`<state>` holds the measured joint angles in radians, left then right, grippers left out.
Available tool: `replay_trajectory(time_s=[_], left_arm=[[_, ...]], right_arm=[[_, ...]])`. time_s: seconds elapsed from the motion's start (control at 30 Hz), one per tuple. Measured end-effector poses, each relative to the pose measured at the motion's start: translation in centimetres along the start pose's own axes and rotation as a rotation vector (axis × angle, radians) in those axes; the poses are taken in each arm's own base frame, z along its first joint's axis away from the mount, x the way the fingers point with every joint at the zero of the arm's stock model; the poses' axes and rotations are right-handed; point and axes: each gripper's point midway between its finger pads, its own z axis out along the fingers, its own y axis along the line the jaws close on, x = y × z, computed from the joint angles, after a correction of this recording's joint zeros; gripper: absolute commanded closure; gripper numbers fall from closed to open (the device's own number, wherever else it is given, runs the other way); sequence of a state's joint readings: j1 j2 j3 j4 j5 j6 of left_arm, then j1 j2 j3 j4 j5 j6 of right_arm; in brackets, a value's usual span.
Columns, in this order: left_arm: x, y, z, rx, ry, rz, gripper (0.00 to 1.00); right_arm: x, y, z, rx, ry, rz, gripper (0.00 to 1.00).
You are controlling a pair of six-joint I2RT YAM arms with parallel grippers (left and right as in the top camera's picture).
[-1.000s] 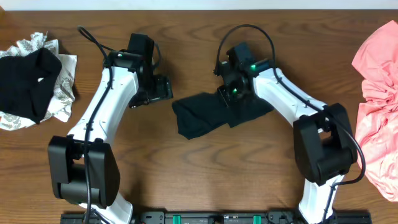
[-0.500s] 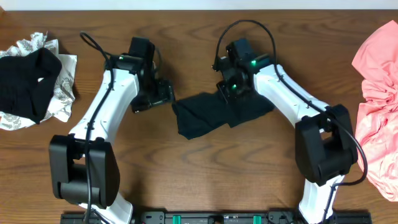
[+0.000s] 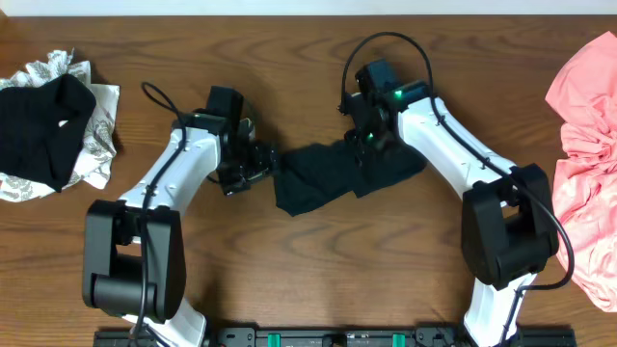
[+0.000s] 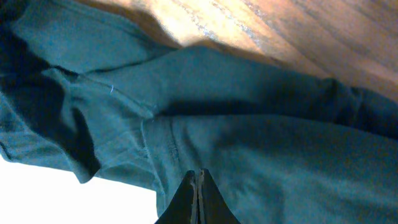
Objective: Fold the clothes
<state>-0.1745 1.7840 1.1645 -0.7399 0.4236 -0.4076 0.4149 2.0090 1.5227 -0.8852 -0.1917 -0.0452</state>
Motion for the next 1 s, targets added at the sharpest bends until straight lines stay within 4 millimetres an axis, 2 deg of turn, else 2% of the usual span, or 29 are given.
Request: replay_trajectory(time_s=[0.27, 0.43, 0.73, 0.83, 1.0], left_arm=[[0.9, -1.2, 1.3, 0.030, 0.007, 0.033, 0.14], [0.8, -1.2, 2.3, 0.047, -0.014, 0.011, 0.14], [0.7, -0.9, 3.2, 0.063, -0.038, -0.041, 0.13], [0.4, -1.4, 3.3, 0.074, -0.051, -0.029, 0.11], [1.2, -2.9, 3.9, 0.083, -0.045, 0.014, 0.11]], right_arm=[[0.8, -0.8, 1.9, 0.028, -0.011, -0.005, 0.99], [1.4, -1.0, 3.0, 0.029, -0.012, -0.005, 0.99], [1.6, -0.7, 3.4, 0.029, -0.013, -0.016, 0.99], [1.6, -0.4, 3.5, 0.029, -0.015, -0.024, 0.99], [1.5, 0.4, 3.6, 0.025, -0.017, -0.043, 0.99]])
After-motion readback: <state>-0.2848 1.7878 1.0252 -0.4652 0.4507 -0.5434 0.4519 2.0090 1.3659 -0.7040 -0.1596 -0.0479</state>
